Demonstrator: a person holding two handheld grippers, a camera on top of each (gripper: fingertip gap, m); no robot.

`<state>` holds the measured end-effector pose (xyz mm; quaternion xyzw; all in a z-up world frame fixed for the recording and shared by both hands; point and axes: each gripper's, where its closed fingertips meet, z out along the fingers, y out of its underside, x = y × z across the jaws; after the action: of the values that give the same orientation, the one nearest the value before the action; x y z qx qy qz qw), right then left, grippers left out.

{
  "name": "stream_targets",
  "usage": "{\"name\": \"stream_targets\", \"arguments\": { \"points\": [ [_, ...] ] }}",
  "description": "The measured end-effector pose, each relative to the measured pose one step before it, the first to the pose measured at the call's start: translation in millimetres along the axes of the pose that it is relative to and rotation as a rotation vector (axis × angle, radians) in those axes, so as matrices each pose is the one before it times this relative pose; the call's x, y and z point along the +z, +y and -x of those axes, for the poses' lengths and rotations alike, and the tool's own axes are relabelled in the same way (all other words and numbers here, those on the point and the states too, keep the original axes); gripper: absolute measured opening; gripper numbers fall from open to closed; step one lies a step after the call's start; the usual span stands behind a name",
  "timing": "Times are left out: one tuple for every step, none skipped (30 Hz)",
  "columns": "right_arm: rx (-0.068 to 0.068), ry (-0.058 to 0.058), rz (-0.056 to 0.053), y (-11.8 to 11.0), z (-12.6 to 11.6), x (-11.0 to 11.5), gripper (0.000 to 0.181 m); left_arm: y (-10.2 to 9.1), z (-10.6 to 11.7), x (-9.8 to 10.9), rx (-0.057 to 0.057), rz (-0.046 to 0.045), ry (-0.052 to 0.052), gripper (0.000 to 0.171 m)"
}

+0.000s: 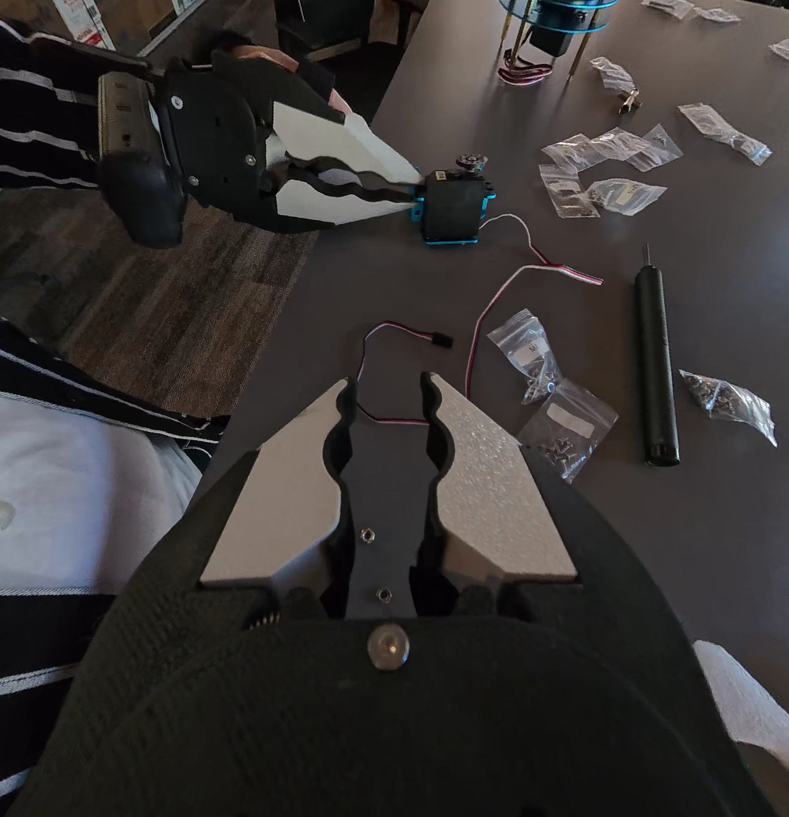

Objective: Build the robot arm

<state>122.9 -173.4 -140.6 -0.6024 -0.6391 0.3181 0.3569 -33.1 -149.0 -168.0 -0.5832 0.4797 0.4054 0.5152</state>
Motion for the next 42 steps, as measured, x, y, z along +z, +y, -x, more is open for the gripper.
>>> {"name": "stream_targets", "arguments": {
  "points": [
    [0.0027, 0.0021, 0.0037, 1.05, 0.02, -0.74, 0.029, 0.02, 0.18, 0.51, 0.0022, 0.00081, -0.0035, 0.004],
    [0.0023, 0.0001, 0.0036, 1.24, 0.6, -0.71, 0.028, 0.0, 0.96, 0.15, -0.0105, 0.00071, -0.0017, 0.003],
    [0.0015, -0.0008, 0.0046, 1.47, 1.07, -0.6, 0.028, 0.13, 1.61, 0.24, -0.0272, 0.00023, 0.0034, 0.002],
    [0.0006, 0.0003, 0.0048, 1.69, 0.97, -0.36, 0.028, 0.41, 1.88, 0.33, -0.0445, 0.00069, 0.0109, 0.002],
    [0.0002, -0.0003, 0.0051, 1.62, 1.12, -0.22, 0.028, 0.68, 2.39, 0.23, -0.0532, -0.00068, 0.0138, 0.002],
    [0.0006, -0.0012, 0.0046, 1.47, 1.17, 0.13, 0.028, 0.75, 2.37, 0.2, -0.0514, -0.00342, 0.0126, 0.002],
    [0.0011, -0.0014, 0.0026, 0.85, 1.12, 0.42, 0.028, 1.73, 2.93, 0.19, -0.0478, -0.00285, 0.0077, 0.002],
    [0.0016, -0.002, 0.0023, 0.32, 1.01, 0.82, 0.028, 2.25, 3.07, 0.17, -0.0469, -0.00403, 0.0074, 0.002],
    [-0.0001, -0.0012, 0.0031, -0.18, 0.76, 1.31, 0.028, 2.14, 3.28, -0.14, -0.0487, -0.00993, 0.0092, 0.002],
    [-0.0031, 0.0009, 0.0045, -0.65, 0.34, 1.97, 0.028, 1.8, 3.36, -0.46, -0.0555, -0.0162, 0.0125, 0.002],
    [-0.0054, 0.0017, 0.0081, -1.27, -0.1, 2.77, 0.028, 1.41, 3.28, -0.46, -0.0587, -0.0185, 0.0191, 0.002],
    [-0.0093, 0.0002, 0.0114, -1.93, -0.22, 3.69, 0.028, 1.33, 3.75, -0.58, -0.0558, -0.01781, 0.0195, 0.002],
    [-0.0132, 0.001, 0.0102, -3.04, -0.79, 4.45, 0.028, 0.68, 4.03, -0.65, -0.0555, -0.02122, 0.0228, 0.002],
    [-0.0136, 0.0017, 0.0097, -3.96, -1.92, 5.31, 0.028, 0.0, 3.04, -0.65, -0.0602, -0.02627, 0.0356, 0.002],
    [-0.0128, 0.0018, 0.0121, -4.43, -2.98, 6.23, 0.028, -0.12, 3.26, -0.72, -0.0651, -0.02674, 0.0391, 0.002],
    [-0.0179, 0.0039, 0.0117, -5.18, -4.26, 6.92, 0.028, -0.34, 3.16, -0.71, -0.0604, -0.02915, 0.0421, 0.002],
    [-0.028, 0.0084, 0.0109, -5.91, -5.73, 7.74, 0.028, 0.11, 1.97, -0.42, -0.0443, -0.02787, 0.051, 0.002],
    [-0.0347, 0.0112, 0.0094, -6.61, -7.3, 8.29, 0.028, 1.03, 2.56, -0.73, -0.0291, -0.02374, 0.0462, 0.002],
    [-0.0325, 0.0105, 0.0073, -7.43, -8.5, 8.98, 0.028, 1.3, 2.66, -1.06, -0.0249, -0.02296, 0.0446, 0.002],
    [-0.0275, 0.0067, 0.0057, -8.11, -9.23, 9.62, 0.028, 1.61, 1.69, -1.44, -0.0263, -0.0219, 0.0547, 0.002],
    [-0.0243, 0.0023, 0.004, -8.45, -9.52, 10.07, 0.028, 1.99, 2.19, -2.38, -0.0261, -0.01948, 0.0518, 0.002],
    [-0.025, 0.0013, 0.0025, -8.44, -10.11, 10.27, 0.028, 2.27, 2.7, -2.95, -0.0236, -0.01965, 0.0446, 0.002],
    [-0.0246, -0.0021, -0.0013, -8.19, -9.82, 10.65, 0.028, 2.25, 2.31, -3.48, -0.018, -0.02052, 0.0419, 0.002],
    [-0.0186, -0.0186, -0.0064, -7.83, -6.79, 11.1, 0.028, 2.11, 2.01, -3.87, -0.0083, -0.02006, 0.0363, 0.002],
    [-0.0096, -0.0368, -0.0041, -6.77, -3.3, 11.46, 0.026, 2.13, 1.63, -3.68, 0.0001, -0.01773, 0.0306, 0.002],
    [-0.0085, -0.0322, 0.0032, -5.05, -3.15, 11.1, 0.025, 2.17, 0.92, -3.06, 0.0018, -0.01342, 0.0283, 0.002],
    [-0.0133, -0.0298, -0.0015, -5.41, -1.97, 9.86, 0.023, 2.07, -0.05, -2.34, -0.0015, -0.01066, 0.0296, 0.002],
    [-0.016, -0.0289, -0.0033, -5.36, -0.7, 8.43, 0.023, 1.56, -0.56, -1.86, -0.0031, -0.00956, 0.0295, 0.002],
    [-0.0128, -0.0216, -0.0034, -5.52, -0.92, 6.5, 0.022, 1.15, -0.91, -1.72, -0.0018, -0.00839, 0.0277, 0.002],
    [-0.007, -0.0211, -0.0039, -5.09, -0.53, 4.62, 0.021, 0.68, -1.04, -1.54, -0.0003, -0.00885, 0.0251, 0.002],
    [-0.0029, -0.0265, 0.0032, -3.26, 0.8, 3.39, 0.02, 0.32, -0.28, -1.23, 0.0006, -0.00807, 0.0179, 0.002],
    [-0.0016, -0.0374, 0.0095, -1.84, 3.3, 2.1, 0.014, 0.54, 0.74, -0.85, 0.0002, -0.0046, 0.0088, 0.002],
    [-0.0002, -0.0323, 0.0027, -2.31, 3.39, 1.09, 0.008, 0.22, 0.64, -0.25, -0.0006, -0.00453, 0.0087, 0.002],
    [-0.0012, -0.0126, -0.0056, -2.85, 1.25, 0.63, 0.008, -0.18, -0.15, 0.13, -0.0007, -0.00716, 0.0114, 0.002],
    [-0.0054, -0.0147, 0.0005, -1.54, 2.3, 0.39, 0.008, -0.27, -0.17, 0.65, 0.0013, -0.0075, 0.0075, 0.002],
    [-0.0075, 0.0026, 0.0135, 0.6, -0.04, 0.08, 0.009, -0.25, -0.46, 0.83, 0.0048, -0.00703, 0.0043, 0.002],
    [-0.011, 0.003, 0.007, 0.03, 0.13, -0.33, 0.012, -0.45, -0.76, 0.61, 0.0042, -0.00623, 0.0054, 0.002],
    [-0.0046, -0.0027, -0.0039, -1.31, 1.06, -0.36, 0.01, -0.41, -0.7, 0.62, 0.0001, -0.00159, 0.0046, 0.002],
    [-0.0015, 0.0016, 0.0045, 0.49, 0.29, -0.33, 0.006, -0.15, -0.48, 0.37, -0.001, 0.00165, 0.0028, 0.002],
    [-0.0029, 0.0034, 0.0033, 0.38, 0.31, -0.25, 0.006, -0.1, -0.64, 0.41, 0.0021, 0.001, 0.0036, 0.002],
    [-0.0077, 0.0028, 0.0006, -0.08, 1.04, -0.52, 0.005, -0.14, -0.41, 0.15, 0.0057, 0.00199, 0.0007, 0.002],
    [-0.0128, 0.0135, 0.0004, 0.07, 0.04, -0.37, 0.005, -0.1, -0.1, 0.29, 0.0079, 0.00267, -0.0038, 0.002]
  ]
}}
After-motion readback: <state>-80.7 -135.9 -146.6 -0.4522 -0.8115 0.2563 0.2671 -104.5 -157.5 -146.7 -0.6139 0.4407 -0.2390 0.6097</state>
